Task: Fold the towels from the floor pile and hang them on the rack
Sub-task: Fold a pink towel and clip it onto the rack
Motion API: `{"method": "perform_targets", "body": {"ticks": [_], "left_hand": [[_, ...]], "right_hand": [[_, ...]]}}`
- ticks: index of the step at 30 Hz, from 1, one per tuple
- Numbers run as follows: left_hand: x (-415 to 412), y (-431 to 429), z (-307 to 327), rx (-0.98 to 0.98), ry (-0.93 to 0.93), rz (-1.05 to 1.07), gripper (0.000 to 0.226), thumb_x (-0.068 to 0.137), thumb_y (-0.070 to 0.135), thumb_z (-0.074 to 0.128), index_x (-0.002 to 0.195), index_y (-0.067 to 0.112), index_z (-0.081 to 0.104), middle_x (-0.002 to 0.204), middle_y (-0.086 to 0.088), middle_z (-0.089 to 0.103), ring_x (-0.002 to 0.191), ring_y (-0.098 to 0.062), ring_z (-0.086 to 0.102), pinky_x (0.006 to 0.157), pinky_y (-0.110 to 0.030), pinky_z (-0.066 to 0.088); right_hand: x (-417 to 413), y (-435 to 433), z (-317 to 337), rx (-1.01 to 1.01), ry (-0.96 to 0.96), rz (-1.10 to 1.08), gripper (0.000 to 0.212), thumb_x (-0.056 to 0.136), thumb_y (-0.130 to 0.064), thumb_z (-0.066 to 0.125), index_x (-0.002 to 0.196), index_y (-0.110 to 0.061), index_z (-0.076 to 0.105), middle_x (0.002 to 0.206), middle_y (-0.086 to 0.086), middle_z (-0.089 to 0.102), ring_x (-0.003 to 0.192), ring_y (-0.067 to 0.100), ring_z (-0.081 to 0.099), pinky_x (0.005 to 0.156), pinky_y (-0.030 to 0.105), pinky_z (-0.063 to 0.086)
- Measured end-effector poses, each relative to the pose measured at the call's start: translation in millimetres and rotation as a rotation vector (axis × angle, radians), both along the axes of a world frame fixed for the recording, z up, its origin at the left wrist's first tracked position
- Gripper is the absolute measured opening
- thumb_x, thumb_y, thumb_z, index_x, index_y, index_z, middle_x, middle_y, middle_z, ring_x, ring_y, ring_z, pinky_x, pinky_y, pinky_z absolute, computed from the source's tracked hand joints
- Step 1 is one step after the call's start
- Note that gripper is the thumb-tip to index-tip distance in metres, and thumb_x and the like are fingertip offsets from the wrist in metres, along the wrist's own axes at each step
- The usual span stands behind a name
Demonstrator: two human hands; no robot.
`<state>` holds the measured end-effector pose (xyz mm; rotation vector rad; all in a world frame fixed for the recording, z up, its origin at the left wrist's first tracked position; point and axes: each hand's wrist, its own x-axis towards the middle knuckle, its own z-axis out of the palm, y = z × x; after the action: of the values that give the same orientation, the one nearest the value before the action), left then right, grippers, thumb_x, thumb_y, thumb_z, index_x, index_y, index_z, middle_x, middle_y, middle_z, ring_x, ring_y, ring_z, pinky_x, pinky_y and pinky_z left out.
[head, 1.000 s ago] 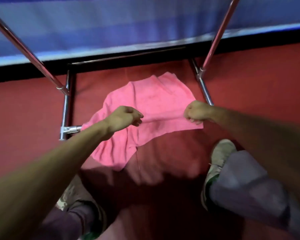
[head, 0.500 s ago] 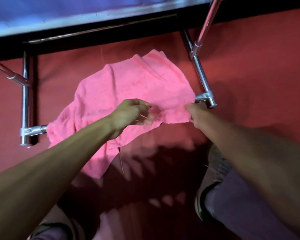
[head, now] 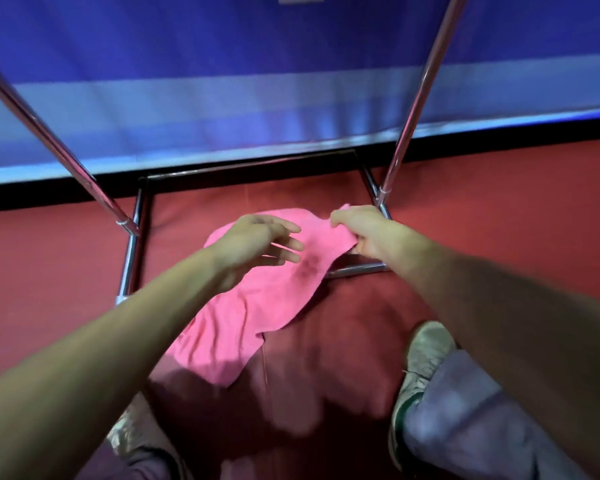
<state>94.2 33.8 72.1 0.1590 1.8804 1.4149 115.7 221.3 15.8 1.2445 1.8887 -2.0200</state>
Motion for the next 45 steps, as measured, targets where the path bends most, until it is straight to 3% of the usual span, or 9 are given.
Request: {"method": "perform_targets", "body": {"ticks": [6, 10, 14, 19, 25, 31, 34, 39, 45], "left_hand": [[13.1, -20.4, 99.9, 0.126, 0.139, 0.125, 0.025, 0.091, -0.001, 0.042, 0.098, 0.009, 0.064, 0.077, -0.007, 0.071, 0.066, -0.019, 0.067, 0.075, -0.028, 0.053], [31.7, -30.2, 150.6, 0.169, 0.239, 0.088, 0.022, 0.091, -0.002, 0.042, 0.092, 0.008, 0.062, 0.074, -0.007, 0.069, 0.057, -0.013, 0.066, 0.066, -0.02, 0.053], [47.1, -41.4, 172.4, 0.208, 0.271, 0.122, 0.022, 0.091, -0.001, 0.045, 0.104, 0.011, 0.057, 0.078, -0.006, 0.07, 0.061, -0.014, 0.066, 0.054, -0.016, 0.05], [38.6, -44.1, 182.8, 0.18, 0.346, 0.224, 0.029, 0.091, 0.0, 0.045, 0.114, 0.016, 0.052, 0.085, -0.002, 0.07, 0.069, -0.019, 0.065, 0.083, -0.033, 0.047], [22.2, -55.1, 179.8, -0.044, 0.591, 0.311, 0.022, 0.092, 0.007, 0.044, 0.11, 0.019, 0.05, 0.105, -0.005, 0.064, 0.086, -0.017, 0.063, 0.075, -0.028, 0.046], [29.7, -61.1, 168.8, -0.042, 0.599, 0.139, 0.023, 0.094, 0.011, 0.052, 0.115, 0.015, 0.061, 0.113, 0.0, 0.067, 0.105, -0.013, 0.063, 0.094, -0.028, 0.047], [39.1, -62.9, 170.2, 0.136, 0.536, -0.022, 0.029, 0.094, 0.008, 0.055, 0.122, 0.011, 0.061, 0.118, 0.0, 0.068, 0.11, -0.011, 0.062, 0.097, -0.024, 0.046], [46.9, -58.6, 172.6, 0.292, 0.432, -0.17, 0.035, 0.094, -0.005, 0.047, 0.124, 0.007, 0.059, 0.114, -0.005, 0.067, 0.102, -0.009, 0.062, 0.087, -0.02, 0.049], [45.8, -60.5, 172.3, 0.223, 0.472, -0.304, 0.029, 0.087, 0.01, 0.062, 0.115, 0.002, 0.064, 0.112, -0.033, 0.06, 0.098, -0.025, 0.055, 0.098, -0.046, 0.044]], "right_hand": [[14.4, -26.3, 95.7, 0.074, 0.193, 0.104, 0.023, 0.067, 0.019, 0.067, 0.067, -0.003, 0.061, 0.063, 0.012, 0.057, 0.059, 0.021, 0.055, 0.057, 0.029, 0.05], [22.2, -41.4, 151.8, 0.006, 0.285, 0.159, 0.021, 0.073, 0.014, 0.068, 0.071, -0.006, 0.063, 0.053, 0.003, 0.061, 0.048, 0.012, 0.059, 0.045, 0.017, 0.048], [32.8, -50.1, 193.7, -0.217, 0.383, 0.321, 0.013, 0.084, 0.005, 0.062, 0.078, -0.006, 0.067, 0.067, 0.005, 0.067, 0.062, 0.011, 0.063, 0.067, 0.022, 0.052], [28.5, -72.5, 207.5, 0.182, 0.491, 0.488, 0.022, 0.079, 0.012, 0.063, 0.076, -0.009, 0.069, 0.068, 0.004, 0.064, 0.065, 0.011, 0.059, 0.067, 0.021, 0.048], [30.2, -83.0, 222.1, 0.301, 0.599, 0.574, 0.033, 0.081, 0.016, 0.056, 0.086, -0.014, 0.067, 0.068, 0.005, 0.056, 0.05, 0.011, 0.041, 0.041, 0.017, 0.04], [48.0, -77.1, 233.9, 0.24, 0.708, 0.604, 0.02, 0.079, 0.003, 0.07, 0.092, -0.011, 0.068, 0.066, 0.006, 0.067, 0.055, 0.01, 0.051, 0.052, 0.02, 0.038], [56.2, -71.9, 242.3, 0.183, 0.759, 0.647, 0.017, 0.074, -0.004, 0.077, 0.086, -0.012, 0.068, 0.07, 0.008, 0.069, 0.06, 0.012, 0.059, 0.06, 0.021, 0.045], [62.4, -60.9, 252.7, 0.191, 0.851, 0.649, 0.023, 0.063, -0.016, 0.078, 0.083, -0.01, 0.07, 0.068, 0.004, 0.07, 0.065, 0.013, 0.063, 0.07, 0.027, 0.049], [66.7, -52.5, 255.4, 0.242, 0.845, 0.665, 0.015, 0.077, 0.007, 0.069, 0.083, -0.007, 0.071, 0.066, 0.002, 0.07, 0.062, 0.01, 0.064, 0.064, 0.022, 0.053]]}}
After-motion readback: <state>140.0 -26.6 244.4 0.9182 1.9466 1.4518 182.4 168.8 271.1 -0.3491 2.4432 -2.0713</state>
